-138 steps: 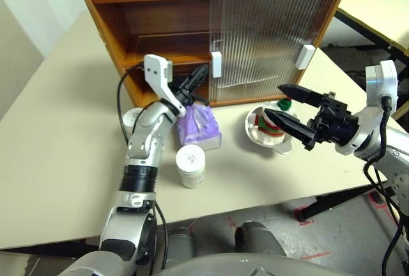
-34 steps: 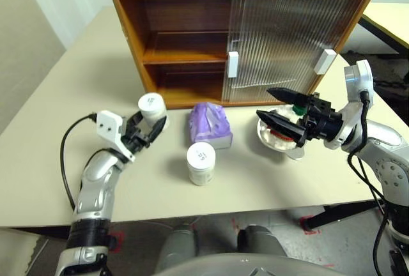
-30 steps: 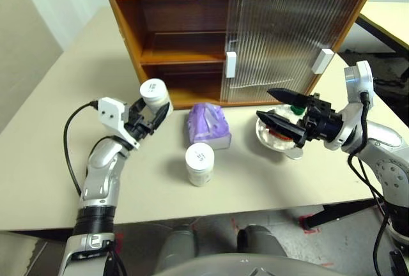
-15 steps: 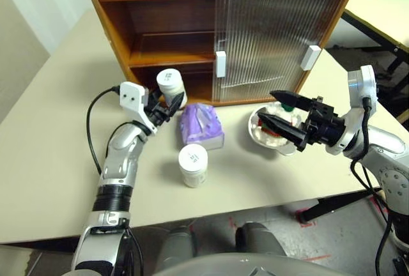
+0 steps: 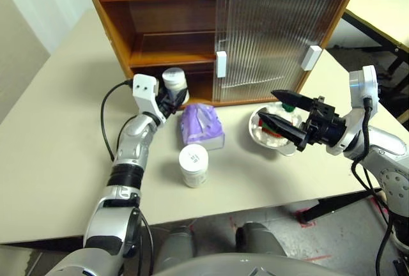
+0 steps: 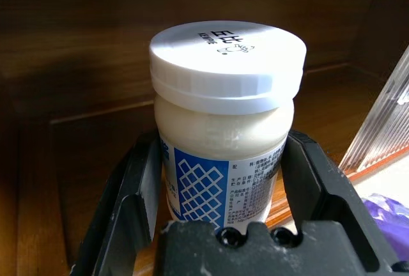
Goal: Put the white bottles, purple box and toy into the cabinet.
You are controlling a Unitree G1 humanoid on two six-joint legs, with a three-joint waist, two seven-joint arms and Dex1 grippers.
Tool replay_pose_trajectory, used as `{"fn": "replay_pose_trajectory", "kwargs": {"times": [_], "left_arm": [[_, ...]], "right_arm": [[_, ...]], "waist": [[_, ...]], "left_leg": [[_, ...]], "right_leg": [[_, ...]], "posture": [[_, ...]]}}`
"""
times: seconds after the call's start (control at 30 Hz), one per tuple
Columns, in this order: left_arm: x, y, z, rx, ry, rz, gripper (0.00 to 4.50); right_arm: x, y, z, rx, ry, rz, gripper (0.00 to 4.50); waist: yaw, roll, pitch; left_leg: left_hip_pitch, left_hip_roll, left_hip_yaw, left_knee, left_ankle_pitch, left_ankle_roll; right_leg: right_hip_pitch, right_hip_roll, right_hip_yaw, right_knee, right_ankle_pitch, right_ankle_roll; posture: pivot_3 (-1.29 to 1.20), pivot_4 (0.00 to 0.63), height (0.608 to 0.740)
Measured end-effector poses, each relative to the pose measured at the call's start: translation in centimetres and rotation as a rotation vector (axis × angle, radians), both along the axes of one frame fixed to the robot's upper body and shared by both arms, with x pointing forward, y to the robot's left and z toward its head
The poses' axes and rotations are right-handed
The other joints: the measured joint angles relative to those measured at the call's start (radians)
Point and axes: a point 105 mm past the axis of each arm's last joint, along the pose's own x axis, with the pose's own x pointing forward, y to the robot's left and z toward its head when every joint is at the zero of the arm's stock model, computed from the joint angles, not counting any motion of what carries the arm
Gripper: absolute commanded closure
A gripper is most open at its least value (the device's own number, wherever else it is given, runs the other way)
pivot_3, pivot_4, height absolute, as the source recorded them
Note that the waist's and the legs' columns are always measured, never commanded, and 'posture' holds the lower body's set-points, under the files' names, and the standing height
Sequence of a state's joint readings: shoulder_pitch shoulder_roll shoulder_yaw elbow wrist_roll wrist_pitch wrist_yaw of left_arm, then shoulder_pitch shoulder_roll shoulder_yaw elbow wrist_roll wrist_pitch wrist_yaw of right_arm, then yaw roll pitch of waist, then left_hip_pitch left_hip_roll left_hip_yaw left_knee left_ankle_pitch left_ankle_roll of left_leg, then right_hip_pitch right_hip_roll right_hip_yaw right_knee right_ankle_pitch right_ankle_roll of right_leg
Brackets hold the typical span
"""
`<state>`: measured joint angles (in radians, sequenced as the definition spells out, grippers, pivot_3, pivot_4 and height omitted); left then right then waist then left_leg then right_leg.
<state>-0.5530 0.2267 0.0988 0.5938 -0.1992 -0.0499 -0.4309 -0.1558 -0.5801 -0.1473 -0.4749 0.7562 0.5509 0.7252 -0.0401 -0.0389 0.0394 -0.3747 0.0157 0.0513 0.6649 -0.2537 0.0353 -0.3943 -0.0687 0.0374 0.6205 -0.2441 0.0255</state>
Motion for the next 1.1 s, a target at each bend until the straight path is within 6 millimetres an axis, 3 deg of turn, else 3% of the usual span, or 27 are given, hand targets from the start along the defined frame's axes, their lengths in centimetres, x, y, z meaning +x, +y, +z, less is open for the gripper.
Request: {"fn": "replay_pose_trajectory", "kwargs": {"times": [0.7,1.1], "left_arm": [[2.9,-0.8,-0.6,0.065,0.037,0.039,1.46],[3.7,-2.7,-0.5,0.062,0.057,0.018,1.46]], "right_arm": [[-0.4,-0.3,0.3,0.006,-0.011,-0.027,0.0],[-0.7,-0.3,0.2,0.008,-0.009,-0.042,0.0]], "waist": [[-0.023,0.0,0.0],[-0.042,-0.001,0.0]], "left_leg": [[0.0,-0.001,0.0,0.0,0.0,-0.001],[0.0,-0.001,-0.001,0.0,-0.002,-0.004]], "right_leg": [[0.0,0.0,0.0,0.0,0.0,0.001],[0.001,0.0,0.0,0.0,0.0,0.004]], "posture": [[-0.16,0.0,0.74],[-0.18,0.0,0.74]]}}
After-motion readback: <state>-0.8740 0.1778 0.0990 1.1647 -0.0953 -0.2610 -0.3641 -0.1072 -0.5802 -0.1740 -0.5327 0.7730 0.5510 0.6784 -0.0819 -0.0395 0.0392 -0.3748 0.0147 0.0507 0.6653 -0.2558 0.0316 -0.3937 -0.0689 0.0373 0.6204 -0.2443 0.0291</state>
